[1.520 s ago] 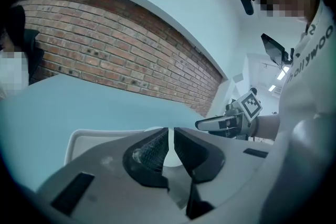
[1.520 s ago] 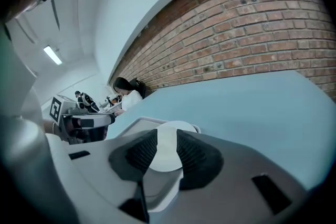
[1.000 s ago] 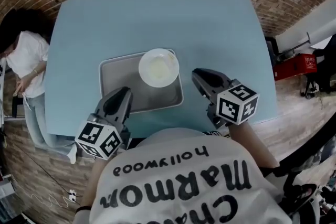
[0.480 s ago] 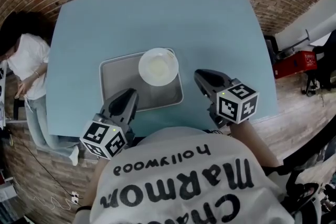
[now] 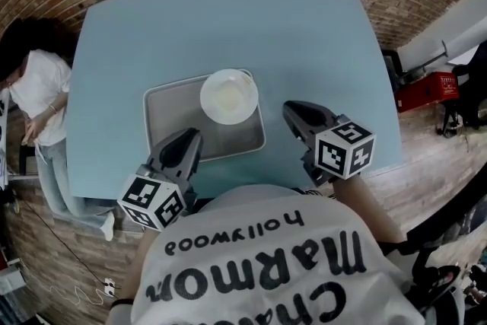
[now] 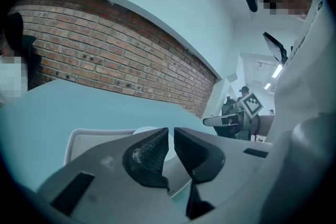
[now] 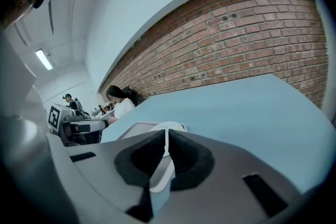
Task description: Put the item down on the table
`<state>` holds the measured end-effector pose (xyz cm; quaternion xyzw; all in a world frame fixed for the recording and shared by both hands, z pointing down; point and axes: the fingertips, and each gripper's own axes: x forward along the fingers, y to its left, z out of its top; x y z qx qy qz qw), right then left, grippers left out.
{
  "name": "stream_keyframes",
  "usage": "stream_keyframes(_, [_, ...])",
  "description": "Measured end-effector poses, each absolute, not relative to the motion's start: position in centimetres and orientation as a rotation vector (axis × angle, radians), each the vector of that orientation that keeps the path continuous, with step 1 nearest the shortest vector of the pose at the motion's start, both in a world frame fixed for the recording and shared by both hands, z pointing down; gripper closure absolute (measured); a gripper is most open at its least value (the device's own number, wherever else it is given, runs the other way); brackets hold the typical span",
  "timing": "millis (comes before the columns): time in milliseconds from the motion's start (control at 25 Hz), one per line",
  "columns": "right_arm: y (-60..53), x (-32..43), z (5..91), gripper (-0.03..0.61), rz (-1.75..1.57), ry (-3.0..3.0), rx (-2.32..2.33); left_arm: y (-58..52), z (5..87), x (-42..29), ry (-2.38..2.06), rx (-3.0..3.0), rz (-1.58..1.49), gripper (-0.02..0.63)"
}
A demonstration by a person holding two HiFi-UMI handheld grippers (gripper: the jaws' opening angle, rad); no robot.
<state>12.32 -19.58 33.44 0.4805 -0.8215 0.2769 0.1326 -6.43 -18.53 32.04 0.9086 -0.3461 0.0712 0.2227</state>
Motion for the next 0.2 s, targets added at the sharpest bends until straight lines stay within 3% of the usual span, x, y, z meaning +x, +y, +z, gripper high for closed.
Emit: stream_keyframes(200, [-19.9,12.42,33.64,0.552,0.807,-2.381,1.393,-19.15,32.03,-6.37,-0.964,2.51,0.193,0.577])
